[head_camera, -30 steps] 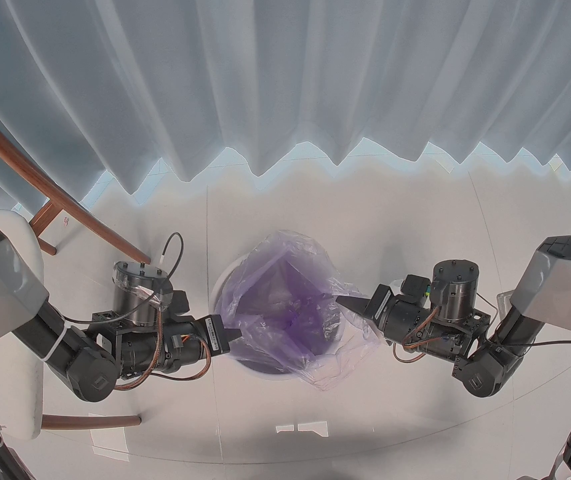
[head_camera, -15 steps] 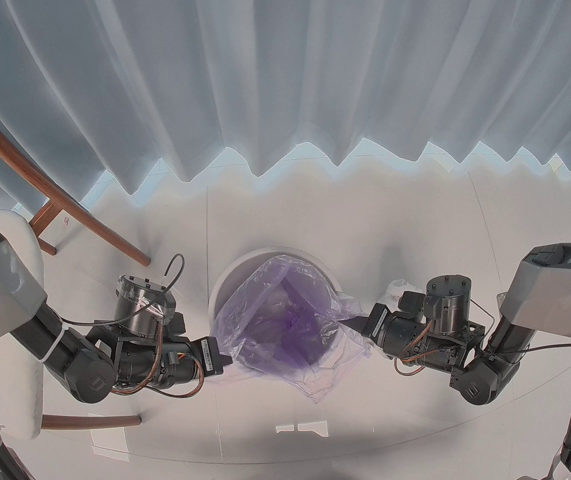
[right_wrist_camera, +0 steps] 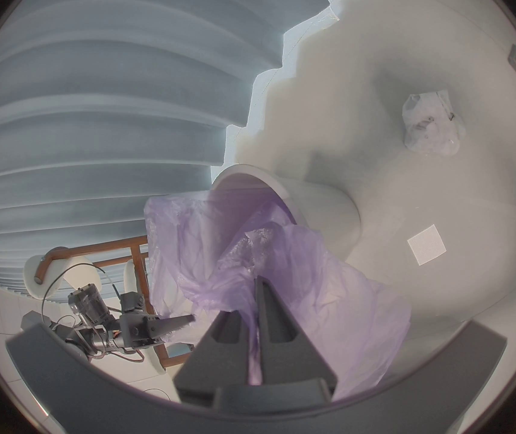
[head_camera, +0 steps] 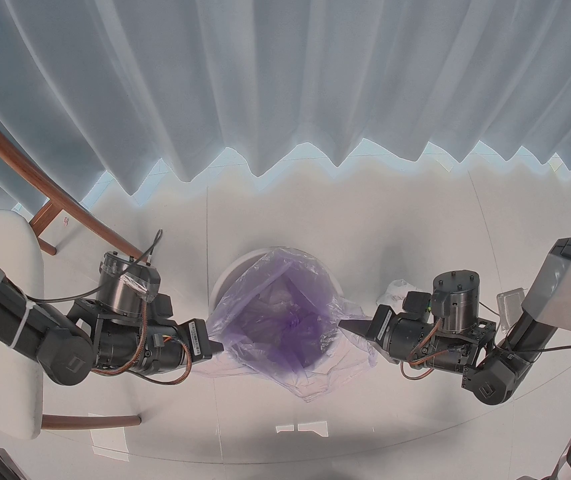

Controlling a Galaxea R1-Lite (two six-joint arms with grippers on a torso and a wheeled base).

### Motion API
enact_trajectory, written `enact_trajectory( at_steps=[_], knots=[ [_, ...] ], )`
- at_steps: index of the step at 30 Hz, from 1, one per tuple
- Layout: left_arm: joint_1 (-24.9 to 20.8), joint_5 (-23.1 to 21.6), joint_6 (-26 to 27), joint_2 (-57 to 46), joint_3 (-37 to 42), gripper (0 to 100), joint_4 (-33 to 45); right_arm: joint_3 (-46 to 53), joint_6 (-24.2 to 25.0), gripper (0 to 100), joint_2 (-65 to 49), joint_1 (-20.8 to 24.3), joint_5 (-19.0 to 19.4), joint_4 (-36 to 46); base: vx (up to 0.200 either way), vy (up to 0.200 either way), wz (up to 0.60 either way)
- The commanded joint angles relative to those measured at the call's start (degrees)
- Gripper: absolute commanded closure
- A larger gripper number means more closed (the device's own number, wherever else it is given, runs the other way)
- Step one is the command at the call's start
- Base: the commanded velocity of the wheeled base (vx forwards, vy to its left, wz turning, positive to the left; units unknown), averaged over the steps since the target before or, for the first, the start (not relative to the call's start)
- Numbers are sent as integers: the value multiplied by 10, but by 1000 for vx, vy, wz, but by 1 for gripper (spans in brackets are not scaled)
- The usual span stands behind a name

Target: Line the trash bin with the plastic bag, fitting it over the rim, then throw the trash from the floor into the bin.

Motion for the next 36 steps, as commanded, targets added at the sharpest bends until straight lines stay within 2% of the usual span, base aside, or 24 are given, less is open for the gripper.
enact_trajectory(
  at_steps=[1,4,14,17,20,22,28,36],
  knots=[
    [-10,-3,-1,-43,4,100,17,7,1,100,-24,15,2,18,0,0,0],
    [-10,0,3,-32,0,100,41,7,-2,100,-18,17,2,37,0,0,0],
    [-16,9,7,15,10,100,41,5,-5,100,12,22,1,39,0,0,0],
    [-12,18,10,55,6,100,35,2,-30,100,40,19,-5,33,0,0,0],
    [-9,55,26,92,6,100,6,0,-64,100,71,16,-28,8,0,0,0],
    [-9,68,28,110,10,100,-29,2,-68,100,83,15,-44,-16,0,0,0],
    [-1,73,28,126,21,100,-109,-3,-68,100,79,3,-49,-33,0,0,0],
    [26,71,30,117,32,100,-140,-8,-71,100,59,-30,-49,-60,0,0,0]
  ],
)
